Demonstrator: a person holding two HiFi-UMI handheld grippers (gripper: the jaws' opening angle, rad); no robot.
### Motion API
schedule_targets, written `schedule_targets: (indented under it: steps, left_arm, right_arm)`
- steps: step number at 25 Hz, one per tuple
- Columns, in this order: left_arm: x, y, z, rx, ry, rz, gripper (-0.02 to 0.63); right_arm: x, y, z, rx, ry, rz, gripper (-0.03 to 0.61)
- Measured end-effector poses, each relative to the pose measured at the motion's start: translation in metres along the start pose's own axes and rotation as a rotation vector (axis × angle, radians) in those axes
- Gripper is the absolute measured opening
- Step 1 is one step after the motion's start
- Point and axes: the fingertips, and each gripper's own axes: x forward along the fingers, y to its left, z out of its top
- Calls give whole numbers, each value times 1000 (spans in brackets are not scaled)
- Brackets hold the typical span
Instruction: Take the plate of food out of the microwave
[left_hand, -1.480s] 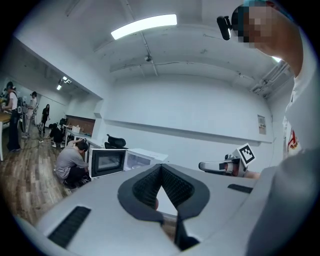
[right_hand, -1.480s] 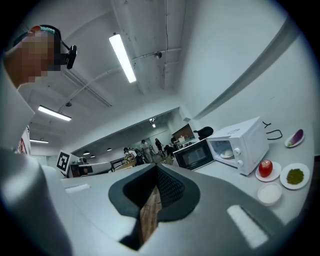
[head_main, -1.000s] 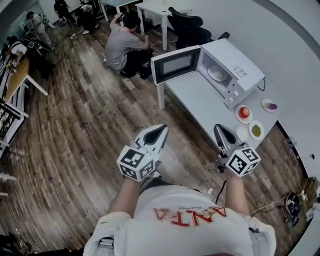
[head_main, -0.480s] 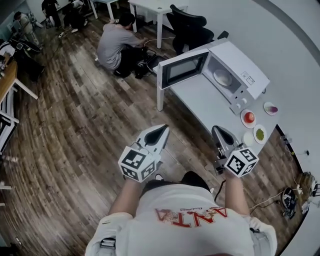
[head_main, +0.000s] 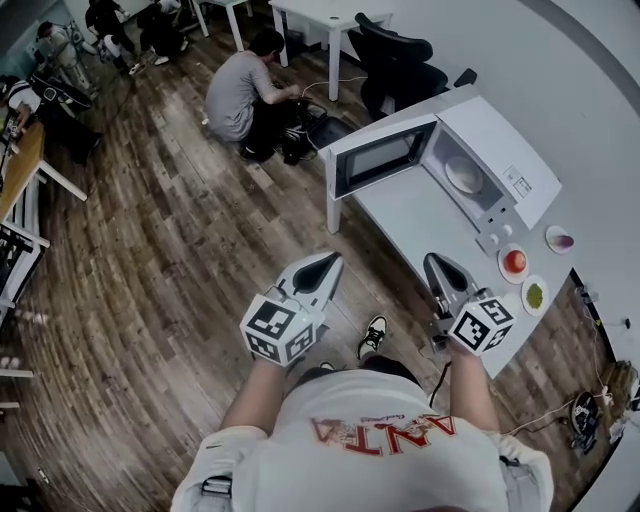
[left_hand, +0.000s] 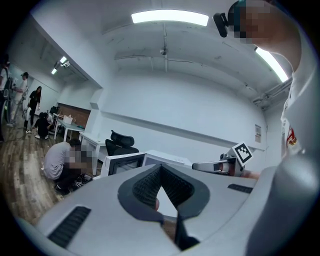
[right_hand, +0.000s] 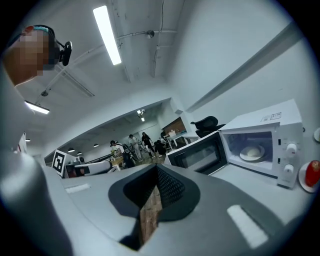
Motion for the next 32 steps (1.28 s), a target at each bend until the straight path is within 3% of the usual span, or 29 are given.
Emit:
schedule_targets:
  steps: [8,18,23,28,32]
  left_arm:
    - [102,24,23,33,31,-3,9]
    - [225,13,23,45,108,-79,9]
    - [270,12,8,18,151,-169,9]
    - [302,17,5,17,186,-312,9]
    - [306,23,9,79,197,-431,9]
  right_arm:
    - [35,-96,37,66,-43,-37,3]
    - [47,-203,62,146,-73,-120,3]
    - [34,-237,58,177,-83,-229,3]
    - [21,-251,52,211,-115,-398,3]
    - [20,-247,50,233,-180,-527,3]
